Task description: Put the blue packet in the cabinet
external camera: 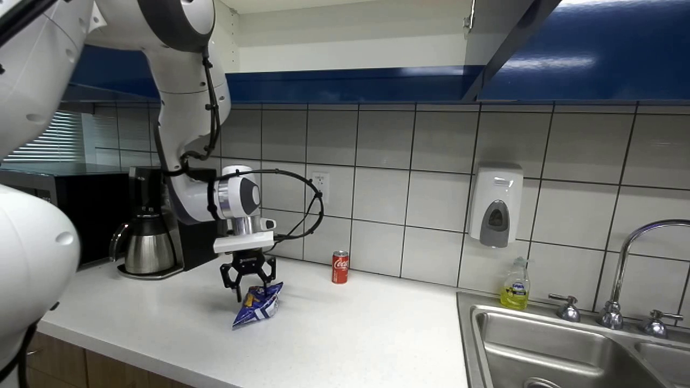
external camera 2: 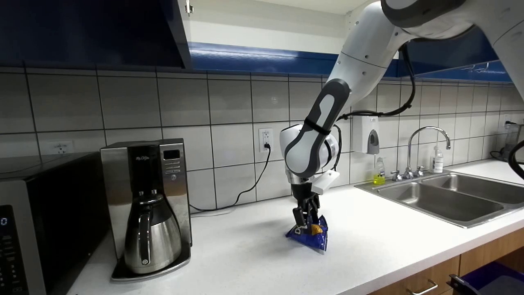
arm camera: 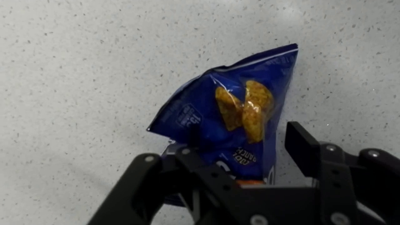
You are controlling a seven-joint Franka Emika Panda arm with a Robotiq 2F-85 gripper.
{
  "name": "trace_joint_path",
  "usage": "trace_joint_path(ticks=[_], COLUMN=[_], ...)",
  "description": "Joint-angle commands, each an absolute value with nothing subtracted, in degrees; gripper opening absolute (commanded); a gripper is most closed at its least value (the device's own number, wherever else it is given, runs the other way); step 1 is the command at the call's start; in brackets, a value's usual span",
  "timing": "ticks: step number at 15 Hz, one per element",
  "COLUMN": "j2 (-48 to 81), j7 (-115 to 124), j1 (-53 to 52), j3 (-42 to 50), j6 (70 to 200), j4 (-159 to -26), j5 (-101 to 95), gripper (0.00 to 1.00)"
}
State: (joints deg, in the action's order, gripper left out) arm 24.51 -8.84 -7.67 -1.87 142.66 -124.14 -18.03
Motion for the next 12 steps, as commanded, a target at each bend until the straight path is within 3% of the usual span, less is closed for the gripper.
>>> trace_joint_path(ticks=[1,6,12], j2=[25.25,25.7,25.98], j7=[-6.36,-6.36,-6.42], j1=[-8.67,-8.69,-8.16], j3=[-1.03,-0.99,-1.41], j6=[141.5,141.29,140.77], j4=[-122.65,-122.27,-121.38], j5=[-19.96,-19.81,-18.43], gripper=[0.4,0.03,0.0])
